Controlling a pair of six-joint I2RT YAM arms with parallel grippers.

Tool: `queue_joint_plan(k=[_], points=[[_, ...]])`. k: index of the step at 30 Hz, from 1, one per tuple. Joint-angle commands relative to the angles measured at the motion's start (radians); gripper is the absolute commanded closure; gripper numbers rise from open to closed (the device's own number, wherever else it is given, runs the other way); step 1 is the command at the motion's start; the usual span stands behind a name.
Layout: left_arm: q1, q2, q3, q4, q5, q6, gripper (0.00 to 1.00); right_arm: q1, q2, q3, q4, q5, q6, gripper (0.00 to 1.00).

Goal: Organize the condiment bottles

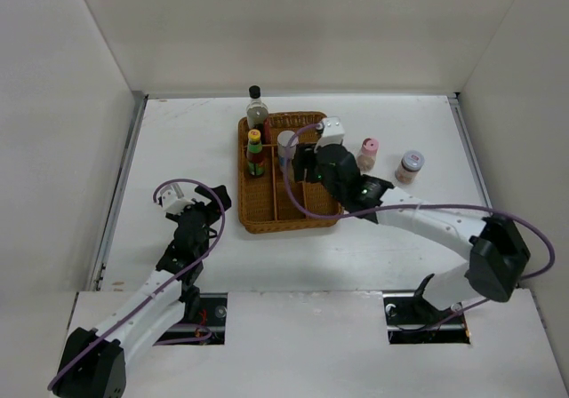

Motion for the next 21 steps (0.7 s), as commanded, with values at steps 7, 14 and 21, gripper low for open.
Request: queue_joint_plan(k=[7, 14, 21], points=[[0.002, -0.010, -0.006, 0.052, 0.006, -0.006, 0.11, 0.051, 0.215, 0.119, 0.106, -0.043, 0.009, 0.36], [0.005, -0.004, -0.006, 0.052, 0.006, -0.006, 0.11, 0.073, 0.331, 0.147, 0.115, 0.012, -0.015, 0.23], [0.005, 0.003, -0.008, 0.052, 0.006, -0.006, 0.11, 0.074, 0.159, 0.075, 0.109, 0.019, -0.040, 0.02]])
